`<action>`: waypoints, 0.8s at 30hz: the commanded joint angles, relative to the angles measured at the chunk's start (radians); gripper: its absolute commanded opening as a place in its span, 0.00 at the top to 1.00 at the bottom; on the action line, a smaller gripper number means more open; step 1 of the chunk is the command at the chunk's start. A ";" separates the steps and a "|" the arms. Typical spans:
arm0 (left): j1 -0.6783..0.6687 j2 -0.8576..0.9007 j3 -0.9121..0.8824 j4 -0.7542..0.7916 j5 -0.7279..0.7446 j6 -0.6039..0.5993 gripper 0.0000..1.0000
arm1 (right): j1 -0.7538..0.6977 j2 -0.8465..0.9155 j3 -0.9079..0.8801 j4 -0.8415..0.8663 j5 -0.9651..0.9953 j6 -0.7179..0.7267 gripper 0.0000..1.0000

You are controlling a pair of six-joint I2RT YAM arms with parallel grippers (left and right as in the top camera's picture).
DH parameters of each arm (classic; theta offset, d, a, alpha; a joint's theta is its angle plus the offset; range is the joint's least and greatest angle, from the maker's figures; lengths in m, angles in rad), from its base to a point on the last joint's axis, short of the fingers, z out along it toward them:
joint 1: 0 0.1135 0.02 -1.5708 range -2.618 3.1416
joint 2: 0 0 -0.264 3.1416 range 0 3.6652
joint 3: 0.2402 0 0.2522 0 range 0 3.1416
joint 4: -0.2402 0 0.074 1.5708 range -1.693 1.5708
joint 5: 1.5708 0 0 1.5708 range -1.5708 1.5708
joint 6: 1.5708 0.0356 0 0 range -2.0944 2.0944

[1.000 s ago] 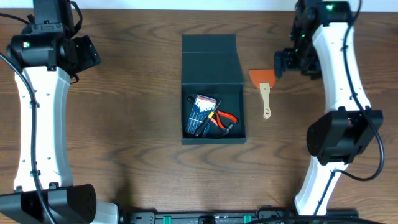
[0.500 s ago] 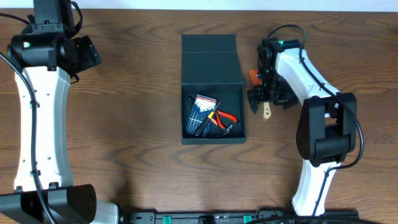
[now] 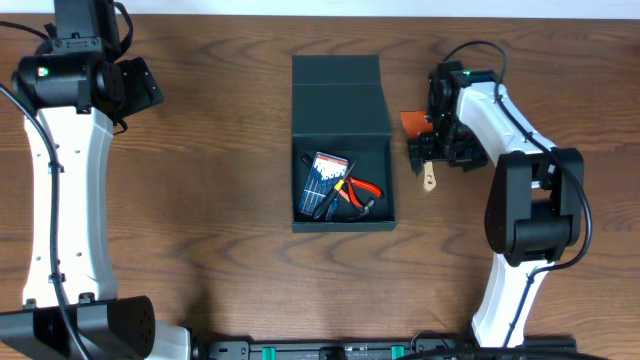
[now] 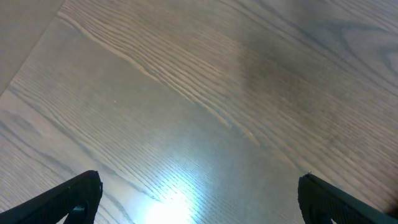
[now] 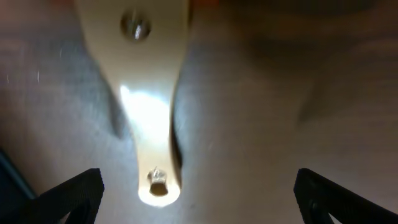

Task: Pack container
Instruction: 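Lower the right gripper onto the orange scraper handle and close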

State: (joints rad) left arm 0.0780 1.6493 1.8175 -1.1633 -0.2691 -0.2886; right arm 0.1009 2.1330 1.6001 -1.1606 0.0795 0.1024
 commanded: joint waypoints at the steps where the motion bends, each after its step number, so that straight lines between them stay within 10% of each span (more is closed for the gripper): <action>1: 0.004 -0.006 0.004 -0.003 -0.012 -0.005 0.01 | -0.010 -0.006 -0.003 0.034 0.010 0.016 0.01; 24: 0.004 -0.006 0.004 -0.003 -0.012 -0.005 0.01 | 0.031 -0.004 -0.042 0.170 -0.017 -0.082 0.01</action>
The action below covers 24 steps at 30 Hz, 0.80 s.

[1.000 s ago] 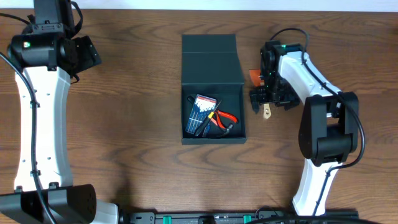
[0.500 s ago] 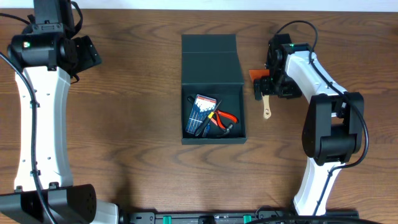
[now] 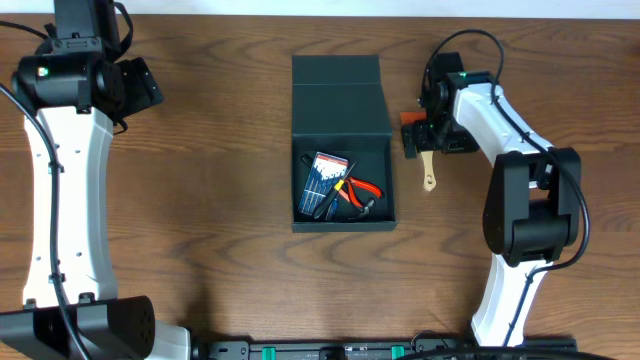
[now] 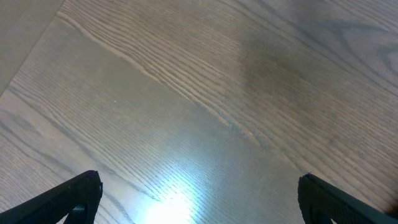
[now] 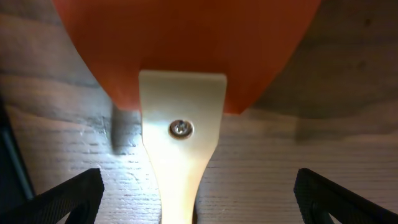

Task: Pack container
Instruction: 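Lower the right gripper onto the orange scraper handle and close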

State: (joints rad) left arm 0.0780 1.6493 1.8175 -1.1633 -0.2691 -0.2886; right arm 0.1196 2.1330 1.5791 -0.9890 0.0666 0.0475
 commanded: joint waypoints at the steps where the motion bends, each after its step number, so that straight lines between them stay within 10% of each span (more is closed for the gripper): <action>1: 0.004 -0.006 0.004 -0.003 -0.012 -0.005 0.02 | 0.012 -0.004 -0.028 -0.002 -0.004 -0.027 0.01; 16: 0.004 -0.006 0.004 -0.003 -0.012 -0.005 0.01 | 0.011 -0.003 -0.101 0.044 -0.004 -0.038 0.01; 24: 0.004 -0.006 0.004 -0.003 -0.012 -0.005 0.01 | 0.011 -0.003 -0.101 0.033 -0.004 -0.034 0.41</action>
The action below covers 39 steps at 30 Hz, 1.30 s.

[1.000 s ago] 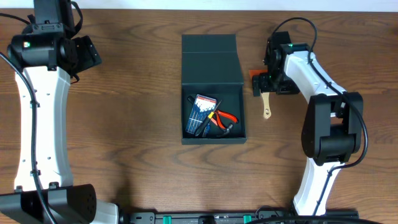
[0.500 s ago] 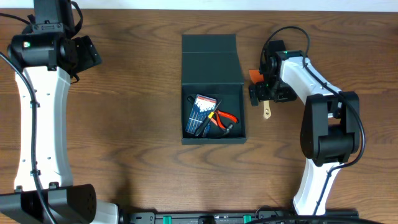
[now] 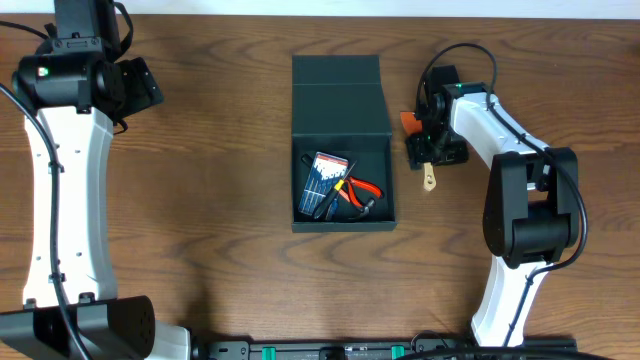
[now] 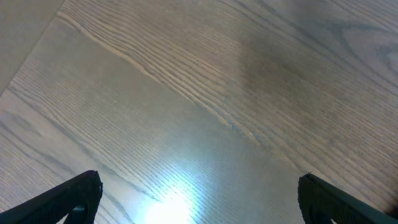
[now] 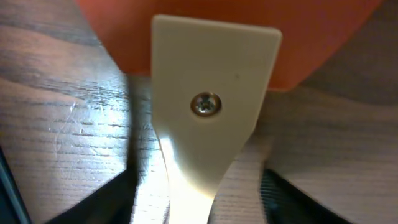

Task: Pack container
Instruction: 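Lower the right gripper onto the orange scraper handle and close, then lift the scraper with the right gripper and swing it left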

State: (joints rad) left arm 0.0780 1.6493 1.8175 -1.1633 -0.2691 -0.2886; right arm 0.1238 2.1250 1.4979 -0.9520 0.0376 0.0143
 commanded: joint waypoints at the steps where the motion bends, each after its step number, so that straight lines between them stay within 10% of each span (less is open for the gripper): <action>1: 0.004 -0.006 0.004 -0.003 -0.012 -0.005 0.01 | 0.007 0.005 -0.020 -0.006 0.025 -0.001 0.43; 12: 0.004 -0.006 0.004 -0.003 -0.012 -0.005 0.02 | 0.007 0.005 -0.020 -0.019 0.025 -0.001 0.99; 39: 0.004 -0.006 0.004 -0.003 -0.012 -0.005 0.01 | 0.010 -0.021 0.456 -0.288 0.085 0.014 0.99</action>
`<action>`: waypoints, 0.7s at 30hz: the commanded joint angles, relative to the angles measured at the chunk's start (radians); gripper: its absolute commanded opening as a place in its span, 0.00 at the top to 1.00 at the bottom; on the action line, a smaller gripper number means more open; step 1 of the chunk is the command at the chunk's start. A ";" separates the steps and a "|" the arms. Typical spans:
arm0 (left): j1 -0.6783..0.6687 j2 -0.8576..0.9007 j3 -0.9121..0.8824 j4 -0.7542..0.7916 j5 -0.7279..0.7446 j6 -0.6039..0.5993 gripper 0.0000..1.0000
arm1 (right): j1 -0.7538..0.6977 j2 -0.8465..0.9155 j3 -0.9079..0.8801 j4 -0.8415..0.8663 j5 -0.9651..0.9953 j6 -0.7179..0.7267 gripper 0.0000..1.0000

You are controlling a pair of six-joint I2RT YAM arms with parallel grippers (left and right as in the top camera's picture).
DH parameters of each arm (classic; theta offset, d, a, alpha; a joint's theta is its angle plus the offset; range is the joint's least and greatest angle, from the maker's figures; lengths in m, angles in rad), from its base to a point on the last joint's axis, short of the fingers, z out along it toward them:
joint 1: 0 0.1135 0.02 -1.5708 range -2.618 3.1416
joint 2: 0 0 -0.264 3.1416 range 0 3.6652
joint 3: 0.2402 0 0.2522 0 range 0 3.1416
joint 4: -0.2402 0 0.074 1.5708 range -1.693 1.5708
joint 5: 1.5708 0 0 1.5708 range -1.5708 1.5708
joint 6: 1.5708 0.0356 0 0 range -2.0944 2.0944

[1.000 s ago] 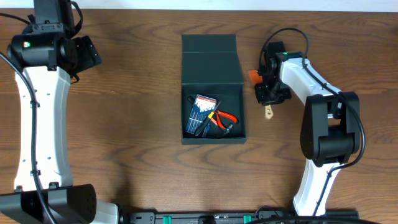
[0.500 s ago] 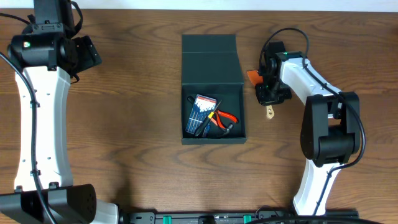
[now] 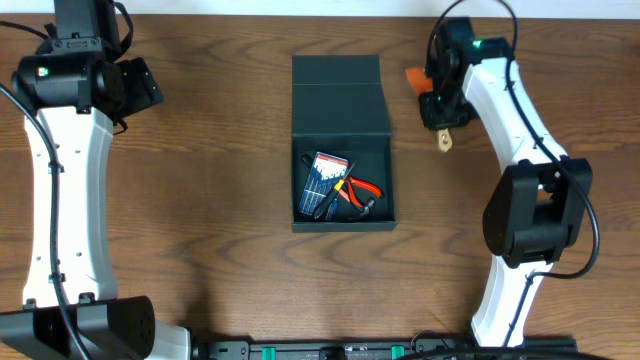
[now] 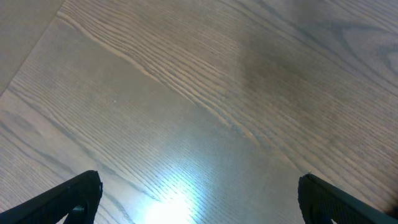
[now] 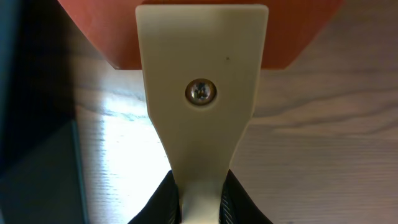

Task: Pack container
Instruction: 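Lift the scraper with the right gripper and swing it left, then lower the scraper into the box and open the right gripper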

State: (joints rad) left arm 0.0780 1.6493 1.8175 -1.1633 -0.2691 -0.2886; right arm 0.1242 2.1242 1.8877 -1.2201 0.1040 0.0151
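A dark open box [image 3: 343, 205] lies mid-table with its lid [image 3: 340, 95] folded back; inside are a pack of small tools [image 3: 325, 180] and red-handled pliers [image 3: 360, 192]. An orange-bladed scraper with a cream handle [image 5: 201, 87] is held off the table, right of the lid; in the overhead view its blade [image 3: 416, 77] and handle end [image 3: 444, 141] stick out either side of my right gripper [image 3: 440, 108], which is shut on the handle. The dark box edge [image 5: 34, 124] shows at the left of the right wrist view. My left gripper [image 4: 199, 199] is open over bare wood at the far left.
The left arm [image 3: 65, 150] runs down the table's left side. The right arm [image 3: 520, 160] runs down the right side. Bare brown wood [image 3: 200, 200] lies between the left arm and the box.
My right gripper has shut on the scraper's handle and now holds it lifted, farther back on the table beside the box lid. The left arm has not moved.
My right gripper stood open over the scraper's handle lying right of the box. It then stood open nearer the orange blade, then low around the handle. Now it is shut on the handle and holds the scraper raised beside the lid.
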 commanded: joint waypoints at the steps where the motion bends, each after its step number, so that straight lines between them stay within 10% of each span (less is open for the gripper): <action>1: 0.004 -0.006 0.004 -0.003 -0.012 -0.005 0.01 | 0.013 -0.021 0.089 -0.035 0.018 0.014 0.99; 21: 0.004 -0.006 0.004 -0.003 -0.012 -0.005 0.02 | 0.262 -0.037 0.154 -0.211 -0.056 -0.154 0.99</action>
State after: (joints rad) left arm 0.0780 1.6493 1.8175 -1.1633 -0.2691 -0.2886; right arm 0.3618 2.1242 2.0144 -1.4117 0.0555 -0.1093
